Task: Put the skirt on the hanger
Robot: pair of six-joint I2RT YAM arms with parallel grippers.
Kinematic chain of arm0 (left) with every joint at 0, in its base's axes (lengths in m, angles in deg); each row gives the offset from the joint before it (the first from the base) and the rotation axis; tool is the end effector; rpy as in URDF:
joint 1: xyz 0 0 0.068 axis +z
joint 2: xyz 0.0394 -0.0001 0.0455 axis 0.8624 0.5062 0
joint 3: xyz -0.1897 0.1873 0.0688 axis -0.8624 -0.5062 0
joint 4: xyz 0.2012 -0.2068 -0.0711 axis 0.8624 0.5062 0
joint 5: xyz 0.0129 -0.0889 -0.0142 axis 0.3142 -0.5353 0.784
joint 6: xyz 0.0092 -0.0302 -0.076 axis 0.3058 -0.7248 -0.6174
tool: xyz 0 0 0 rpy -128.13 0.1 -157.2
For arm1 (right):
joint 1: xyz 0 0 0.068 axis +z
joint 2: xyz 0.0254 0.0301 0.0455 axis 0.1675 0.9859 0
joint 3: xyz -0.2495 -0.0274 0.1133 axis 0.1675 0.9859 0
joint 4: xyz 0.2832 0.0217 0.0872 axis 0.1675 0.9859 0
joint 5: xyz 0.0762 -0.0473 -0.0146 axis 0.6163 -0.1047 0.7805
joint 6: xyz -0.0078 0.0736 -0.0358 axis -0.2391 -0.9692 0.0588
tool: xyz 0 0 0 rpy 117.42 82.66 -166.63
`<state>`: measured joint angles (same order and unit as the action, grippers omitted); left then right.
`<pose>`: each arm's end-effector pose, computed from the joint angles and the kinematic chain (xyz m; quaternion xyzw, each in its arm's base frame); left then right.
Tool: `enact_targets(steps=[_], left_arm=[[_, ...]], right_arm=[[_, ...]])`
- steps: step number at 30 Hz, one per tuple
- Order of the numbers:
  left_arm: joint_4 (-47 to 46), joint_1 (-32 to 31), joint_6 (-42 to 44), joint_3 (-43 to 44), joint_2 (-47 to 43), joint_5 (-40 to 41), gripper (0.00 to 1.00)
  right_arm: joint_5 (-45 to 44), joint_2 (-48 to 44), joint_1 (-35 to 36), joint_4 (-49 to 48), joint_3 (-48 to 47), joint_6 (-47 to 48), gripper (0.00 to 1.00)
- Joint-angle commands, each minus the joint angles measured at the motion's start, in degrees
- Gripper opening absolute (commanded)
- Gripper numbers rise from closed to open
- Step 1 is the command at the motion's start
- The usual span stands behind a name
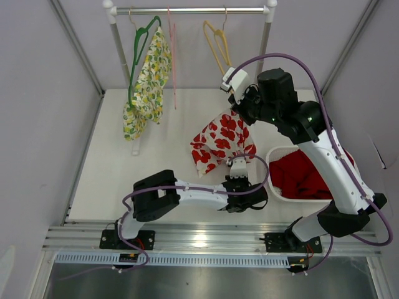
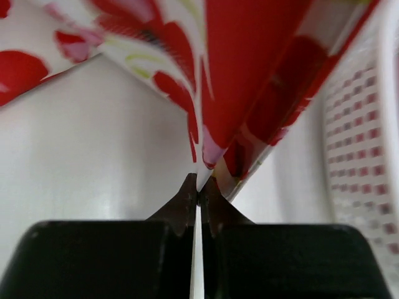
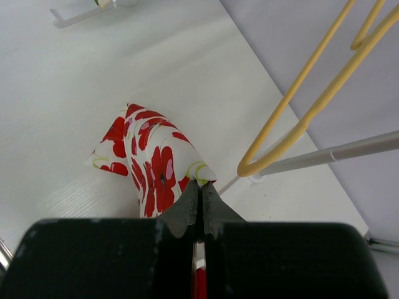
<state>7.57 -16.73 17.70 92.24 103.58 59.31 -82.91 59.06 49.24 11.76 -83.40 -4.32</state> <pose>0.1674 -0.4442 0.1247 -0.0603 0.8644 -0.1054 0.4879 0.2597 0.2177 0.5078 -0.4768 0.7019 0.0672 0.5249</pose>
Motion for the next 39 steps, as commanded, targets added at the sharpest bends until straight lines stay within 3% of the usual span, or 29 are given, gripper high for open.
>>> enact_targets(steps=[1, 7, 10, 14, 17, 20, 21, 23, 24, 25, 28, 39], left_arm=[[-1.27, 0.20, -2.10, -5.66, -7.70, -0.56, 0.00], [2.33, -1.64, -6.22, -18.93, -23.07, 1.54, 0.00], [9.25, -3.05, -9.90, -24.03, -34.11, 3.39, 0.00], [26.19, -3.49, -13.97, -25.97, -50.13, 8.47, 0.00], [29.05, 0.54, -7.40, -23.79, -60.60, 10.68, 0.00], [23.54, 7.47, 7.09, -21.93, -68.25, 10.60, 0.00], [17.86, 9.84, 15.74, -21.58, -69.57, 8.16, 0.00], [13.17, 18.63, 22.21, -19.92, -71.86, 4.03, 0.00], [10.80, 21.27, 28.24, -19.38, -71.96, -0.60, 0.00], [7.12, 26.95, 30.48, -18.86, -71.52, -3.26, 0.00], [2.71, 35.84, 36.03, -12.80, -66.70, -13.34, 0.00], [0.83, 52.05, 40.87, 15.66, -42.26, -39.22, 0.00]], right_arm=[[-1.61, 0.08, 0.22, -3.21, -2.59, 1.01, 0.00], [-5.20, 1.49, -1.36, -3.39, -3.64, 1.80, 0.00], [-5.56, 3.50, -3.73, -2.07, -6.10, 1.72, 0.00], [-4.95, 5.53, -7.42, -1.01, -9.18, 1.63, 0.00], [-4.68, 6.32, -9.53, -0.83, -9.62, 1.46, 0.00], [-3.55, 7.03, -11.55, -0.92, -9.27, 0.49, 0.00], [-3.19, 7.37, -12.51, -0.84, -9.36, 0.14, 0.00], [-2.49, 7.99, -13.49, -1.01, -9.45, -1.00, 0.00], [-2.31, 8.34, -13.84, -0.92, -9.54, -1.18, 0.00], [-2.31, 8.61, -14.54, -1.01, -9.71, -1.44, 0.00], [0.24, 9.92, -15.33, -0.40, -10.76, -2.50, 0.00], [2.35, 17.75, -19.72, 0.83, -19.73, -6.63, 0.00]])
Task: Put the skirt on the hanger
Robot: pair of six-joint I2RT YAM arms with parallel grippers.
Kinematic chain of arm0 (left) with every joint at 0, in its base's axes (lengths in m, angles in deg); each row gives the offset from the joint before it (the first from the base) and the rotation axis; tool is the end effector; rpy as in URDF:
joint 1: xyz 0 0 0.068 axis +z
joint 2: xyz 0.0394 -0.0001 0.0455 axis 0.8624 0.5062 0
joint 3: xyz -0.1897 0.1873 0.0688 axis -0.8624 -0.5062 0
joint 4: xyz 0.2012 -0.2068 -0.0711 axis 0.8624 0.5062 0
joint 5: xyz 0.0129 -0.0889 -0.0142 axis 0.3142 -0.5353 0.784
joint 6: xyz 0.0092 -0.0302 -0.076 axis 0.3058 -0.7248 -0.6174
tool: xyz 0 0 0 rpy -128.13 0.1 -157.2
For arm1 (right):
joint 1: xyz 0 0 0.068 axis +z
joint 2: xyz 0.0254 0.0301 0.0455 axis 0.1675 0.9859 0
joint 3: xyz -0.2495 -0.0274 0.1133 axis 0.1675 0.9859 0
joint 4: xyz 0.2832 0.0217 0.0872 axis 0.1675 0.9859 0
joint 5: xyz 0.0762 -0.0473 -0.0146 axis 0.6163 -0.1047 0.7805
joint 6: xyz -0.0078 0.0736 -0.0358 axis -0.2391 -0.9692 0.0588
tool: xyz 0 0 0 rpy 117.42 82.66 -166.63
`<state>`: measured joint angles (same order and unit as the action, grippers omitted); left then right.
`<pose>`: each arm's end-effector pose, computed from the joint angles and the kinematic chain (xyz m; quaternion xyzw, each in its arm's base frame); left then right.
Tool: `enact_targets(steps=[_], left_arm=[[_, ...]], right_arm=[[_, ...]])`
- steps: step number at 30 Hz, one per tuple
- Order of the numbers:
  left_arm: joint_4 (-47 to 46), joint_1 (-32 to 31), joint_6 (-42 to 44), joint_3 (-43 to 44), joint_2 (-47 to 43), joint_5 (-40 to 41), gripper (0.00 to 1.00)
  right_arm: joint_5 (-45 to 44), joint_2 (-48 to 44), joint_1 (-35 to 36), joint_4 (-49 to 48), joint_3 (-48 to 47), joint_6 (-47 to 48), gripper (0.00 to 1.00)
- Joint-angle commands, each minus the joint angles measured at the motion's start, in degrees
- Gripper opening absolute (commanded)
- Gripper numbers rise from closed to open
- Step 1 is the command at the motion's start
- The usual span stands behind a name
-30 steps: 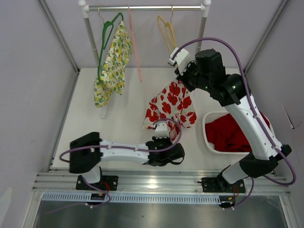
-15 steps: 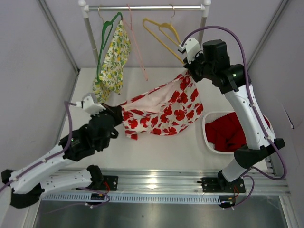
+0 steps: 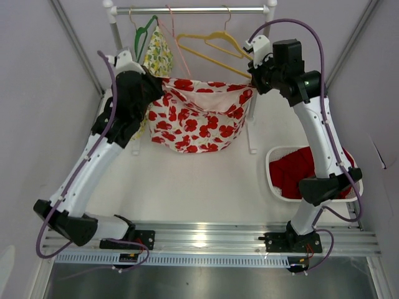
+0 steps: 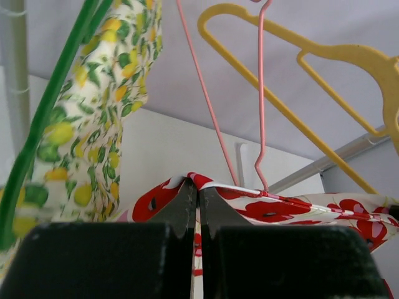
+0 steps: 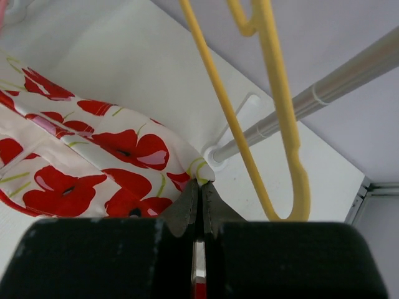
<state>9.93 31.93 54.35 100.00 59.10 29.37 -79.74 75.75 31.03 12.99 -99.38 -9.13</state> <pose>0.3177 -0.1342 0.4815 -0.1546 0.7315 -0.1826 0.6384 0.3852 0.1575 0.4974 -0.3432 0.7852 0.0295 0.5146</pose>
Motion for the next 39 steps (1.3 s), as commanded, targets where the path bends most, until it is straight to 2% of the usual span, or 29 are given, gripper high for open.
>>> enact_targets(steps=[1, 4, 6, 7, 9, 10, 11, 13, 14, 16, 17, 19, 24, 27, 31, 33, 34, 35, 36, 37, 38, 39], left_arm=[[-1.17, 4.62, 4.83, 8.97, 3.79, -10.42, 0.00], [1.55, 6.56, 6.15, 11.71, 4.60, -16.13, 0.00], [2.43, 6.65, 6.42, 8.30, 3.29, -20.18, 0.00], [2.26, 6.65, 6.07, 1.67, 1.02, -21.58, 0.00], [1.56, 6.65, 3.71, -4.26, -2.06, -24.48, 0.00], [0.77, 6.57, 2.74, -7.51, -3.82, -25.28, 0.00], [-0.02, 6.57, 1.51, -17.37, -5.84, -25.98, 0.00], [-1.78, 5.52, -1.57, -23.85, -11.99, -27.74, 0.00], [-1.35, 4.64, -2.45, -31.37, -13.84, -27.14, 0.00], [0.14, 2.62, -4.21, -35.56, -18.50, -26.00, 0.00], [1.89, 2.00, -5.44, -40.71, -19.82, -25.38, 0.00], [3.30, 1.12, -6.50, -45.91, -22.99, -25.73, 0.00], [4.98, -2.12, -9.57, -51.83, -25.02, -25.46, 0.00], [4.46, -3.62, -10.63, -54.12, -24.32, -25.46, 0.00], [3.67, -4.24, -9.76, -54.74, -22.30, -26.17, 0.00], [3.67, -4.42, -9.14, -54.47, -21.59, -27.22, 0.03], [3.75, -4.59, -8.79, -53.86, -21.59, -27.57, 0.16], [3.93, -4.68, -7.83, -53.68, -22.29, -28.18, 0.22], [4.10, -4.68, -7.21, -53.25, -22.82, -29.23, 0.24], [5.06, -4.68, -6.16, -52.29, -23.17, -29.94, 0.33], [5.68, -4.60, -5.54, -51.67, -23.61, -30.73, 0.38], [6.30, -4.68, -4.75, -50.53, -24.48, -32.74, 0.49]], right_arm=[[-0.91, 0.88, -1.61, -0.48, -3.32, -2.43, 0.00], [-0.38, -2.70, -2.23, -1.17, 2.99, -3.40, 0.00], [-0.47, -6.23, -2.23, -3.98, 9.57, -4.28, 0.00], [-0.56, -9.81, -1.97, -5.82, 17.09, -4.63, 0.00], [-0.82, -13.43, -1.61, -7.41, 24.42, -4.90, 0.00], [-0.73, -15.19, -1.26, -8.20, 31.51, -5.16, 0.00], [-0.65, -18.34, -1.09, -9.08, 34.80, -5.25, 0.00], [-0.21, -21.26, -0.56, -9.62, 43.65, -5.51, 0.00], [0.14, -22.58, -0.47, -9.70, 46.32, -5.51, 0.00], [0.32, -26.36, -0.12, -9.88, 51.15, -5.16, 0.00], [0.50, -27.42, 0.14, -9.71, 55.27, -5.25, 0.00], [0.67, -29.97, 0.41, -9.09, 60.63, -5.51, 0.00], [0.76, -32.08, 0.85, -8.65, 68.82, -5.25, 0.00], [2.17, -31.21, 0.85, -7.51, 70.08, -4.81, 0.00], [3.22, -28.58, 2.25, -4.88, 69.02, -3.76, 0.16], [3.05, -27.87, 2.87, -4.08, 68.84, -3.06, 0.25], [2.79, -27.69, 3.22, -3.91, 68.67, -2.71, 0.39], [2.52, -27.60, 3.22, -3.56, 68.23, -2.09, 0.44], [2.52, -27.51, 3.22, -3.21, 67.88, -1.74, 0.49], [2.35, -27.60, 3.05, -2.33, 66.92, -1.39, 0.61], [2.08, -27.60, 2.96, -1.97, 66.39, -1.04, 0.65], [1.91, -27.60, 2.35, -1.54, 65.86, -0.77, 0.69]])
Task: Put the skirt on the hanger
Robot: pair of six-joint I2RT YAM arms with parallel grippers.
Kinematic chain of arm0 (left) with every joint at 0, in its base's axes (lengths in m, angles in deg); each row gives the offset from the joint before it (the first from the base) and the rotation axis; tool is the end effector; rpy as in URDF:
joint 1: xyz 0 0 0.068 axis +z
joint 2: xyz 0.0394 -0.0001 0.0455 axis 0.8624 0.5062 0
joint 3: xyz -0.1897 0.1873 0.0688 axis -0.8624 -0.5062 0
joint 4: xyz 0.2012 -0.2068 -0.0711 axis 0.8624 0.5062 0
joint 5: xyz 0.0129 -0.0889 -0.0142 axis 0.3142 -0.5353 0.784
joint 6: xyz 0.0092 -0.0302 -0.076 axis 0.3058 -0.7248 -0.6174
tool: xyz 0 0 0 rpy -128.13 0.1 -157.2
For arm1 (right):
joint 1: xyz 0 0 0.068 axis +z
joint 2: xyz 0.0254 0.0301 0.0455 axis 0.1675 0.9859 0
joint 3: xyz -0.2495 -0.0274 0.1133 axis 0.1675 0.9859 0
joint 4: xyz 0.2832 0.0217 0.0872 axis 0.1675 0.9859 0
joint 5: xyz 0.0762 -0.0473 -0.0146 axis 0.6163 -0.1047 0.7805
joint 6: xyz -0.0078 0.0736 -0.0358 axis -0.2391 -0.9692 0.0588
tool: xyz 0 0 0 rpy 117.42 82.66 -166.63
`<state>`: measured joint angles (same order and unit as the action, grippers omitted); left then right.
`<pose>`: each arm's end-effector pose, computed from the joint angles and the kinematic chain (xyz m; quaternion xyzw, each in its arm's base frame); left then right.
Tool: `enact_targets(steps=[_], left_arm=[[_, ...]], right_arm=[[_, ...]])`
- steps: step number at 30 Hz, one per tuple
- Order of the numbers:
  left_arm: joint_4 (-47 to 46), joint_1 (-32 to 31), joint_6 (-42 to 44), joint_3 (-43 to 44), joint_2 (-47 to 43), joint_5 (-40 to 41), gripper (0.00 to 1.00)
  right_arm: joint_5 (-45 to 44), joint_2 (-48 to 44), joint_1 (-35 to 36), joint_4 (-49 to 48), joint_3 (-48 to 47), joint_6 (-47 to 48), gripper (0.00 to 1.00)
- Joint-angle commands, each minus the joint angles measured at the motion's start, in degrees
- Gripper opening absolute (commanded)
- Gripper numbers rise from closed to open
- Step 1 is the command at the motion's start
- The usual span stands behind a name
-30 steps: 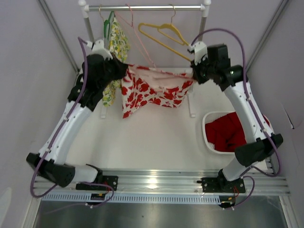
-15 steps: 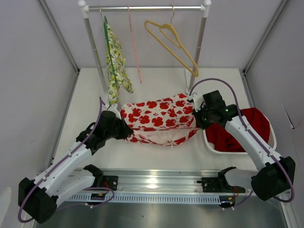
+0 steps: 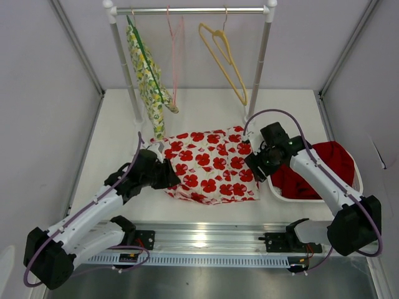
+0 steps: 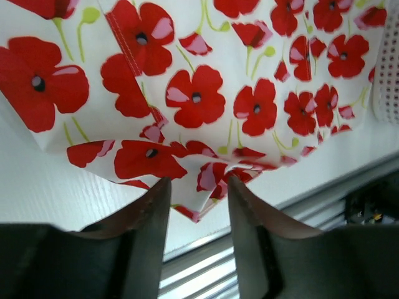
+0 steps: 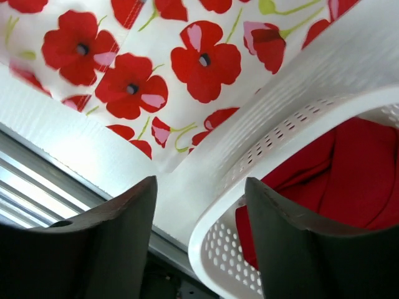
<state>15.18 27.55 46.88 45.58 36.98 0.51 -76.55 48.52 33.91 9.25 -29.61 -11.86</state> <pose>0.2052 -0.1362 0.1923 -0.0326 0.9223 -0.2561 0.2877 0.2611 0.1288 0.2294 -0.3827 0.8993 0.0759 0.1975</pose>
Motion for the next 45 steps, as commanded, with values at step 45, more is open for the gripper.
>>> enact_targets(steps=[45], left_arm=[[-23.03, -16.15, 34.73, 100.42, 61.79, 52.88, 0.77]], right_arm=[[12.51, -3.44, -18.03, 2.29, -25.97, 0.12, 0.62]])
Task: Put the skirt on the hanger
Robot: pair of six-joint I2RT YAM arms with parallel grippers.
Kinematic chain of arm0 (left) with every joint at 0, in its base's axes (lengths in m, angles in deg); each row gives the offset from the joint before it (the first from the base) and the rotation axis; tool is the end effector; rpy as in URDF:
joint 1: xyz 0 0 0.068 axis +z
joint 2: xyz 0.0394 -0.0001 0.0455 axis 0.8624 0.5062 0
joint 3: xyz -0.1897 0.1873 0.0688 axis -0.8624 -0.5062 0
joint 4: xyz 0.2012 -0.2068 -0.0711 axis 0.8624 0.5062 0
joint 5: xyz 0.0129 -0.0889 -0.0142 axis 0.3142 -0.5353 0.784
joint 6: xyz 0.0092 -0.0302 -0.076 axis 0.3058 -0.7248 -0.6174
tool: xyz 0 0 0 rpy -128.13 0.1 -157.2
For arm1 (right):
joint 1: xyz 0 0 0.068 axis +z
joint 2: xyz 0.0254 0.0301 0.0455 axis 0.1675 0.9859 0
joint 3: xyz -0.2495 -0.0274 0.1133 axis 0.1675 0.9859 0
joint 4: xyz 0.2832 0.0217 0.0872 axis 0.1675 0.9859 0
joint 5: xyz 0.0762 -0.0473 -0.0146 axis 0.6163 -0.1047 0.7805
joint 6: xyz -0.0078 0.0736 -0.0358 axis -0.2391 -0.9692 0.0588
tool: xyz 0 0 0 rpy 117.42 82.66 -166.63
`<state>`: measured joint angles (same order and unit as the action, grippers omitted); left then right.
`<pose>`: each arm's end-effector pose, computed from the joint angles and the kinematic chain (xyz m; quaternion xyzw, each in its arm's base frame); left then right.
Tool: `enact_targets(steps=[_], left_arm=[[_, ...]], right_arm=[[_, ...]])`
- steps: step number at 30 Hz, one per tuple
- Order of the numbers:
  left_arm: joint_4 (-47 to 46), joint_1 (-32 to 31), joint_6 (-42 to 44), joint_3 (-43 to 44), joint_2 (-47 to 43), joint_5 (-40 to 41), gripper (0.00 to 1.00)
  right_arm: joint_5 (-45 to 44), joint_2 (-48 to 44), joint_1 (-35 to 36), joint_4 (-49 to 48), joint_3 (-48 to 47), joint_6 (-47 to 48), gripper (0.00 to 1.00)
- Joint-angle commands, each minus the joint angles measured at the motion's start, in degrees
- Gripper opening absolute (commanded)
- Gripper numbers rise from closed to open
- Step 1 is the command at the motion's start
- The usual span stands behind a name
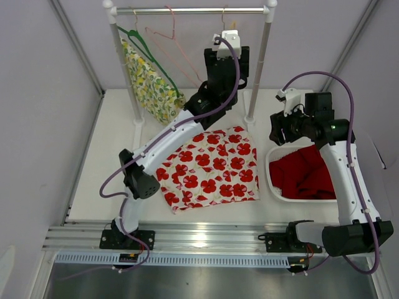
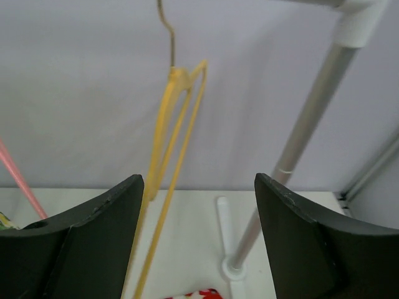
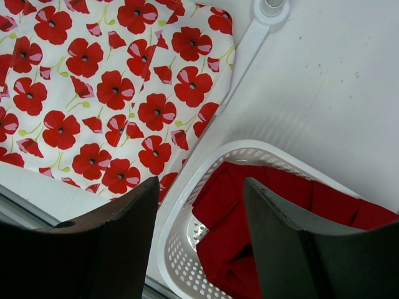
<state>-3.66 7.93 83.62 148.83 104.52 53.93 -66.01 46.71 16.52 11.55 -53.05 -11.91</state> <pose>0.3654 -0.3760 0.5108 -0.0320 0.6657 -0.0779 0.7415 0.2985 0.0591 0.3857 -0.2736 0.8682 0.1031 0.4009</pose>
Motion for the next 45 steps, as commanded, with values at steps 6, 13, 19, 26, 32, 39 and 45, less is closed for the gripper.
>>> enact_targets(steps=[6, 13, 19, 26, 32, 39, 45], left_arm=[[2.67, 7.45, -7.29, -1.96, -5.57, -12.92, 0.74], [5.83, 10.87, -10.89, -1.61, -3.73, -22.69, 0.69], [5.48, 11.32, -11.60, 0.32, -2.06, -25.07, 0.35], [4.08, 11.23, -10.02, 0.32, -3.64, -25.42, 0.04], [3.37, 11.23, -8.52, 0.67, -4.78, -25.51, 0.00], [1.36, 11.14, -7.65, 0.15, -7.06, -26.04, 0.00], [0.74, 11.23, -6.06, -0.20, -8.82, -26.12, 0.00]], right_arm=[[2.68, -1.89, -1.34, -0.09, -1.67, 0.60, 0.61], [3.03, -1.72, -1.69, -0.44, -1.31, 0.51, 0.61], [2.77, -1.63, -2.04, -0.53, -1.40, 0.95, 0.58], [3.21, -1.63, -2.65, -1.23, -0.70, 1.04, 0.56], [3.47, -1.37, -2.83, -1.32, -0.87, 1.30, 0.56], [3.65, -0.93, -3.01, -1.32, -1.31, 1.39, 0.55], [3.91, -0.93, -2.92, -1.41, -1.31, 1.30, 0.55]])
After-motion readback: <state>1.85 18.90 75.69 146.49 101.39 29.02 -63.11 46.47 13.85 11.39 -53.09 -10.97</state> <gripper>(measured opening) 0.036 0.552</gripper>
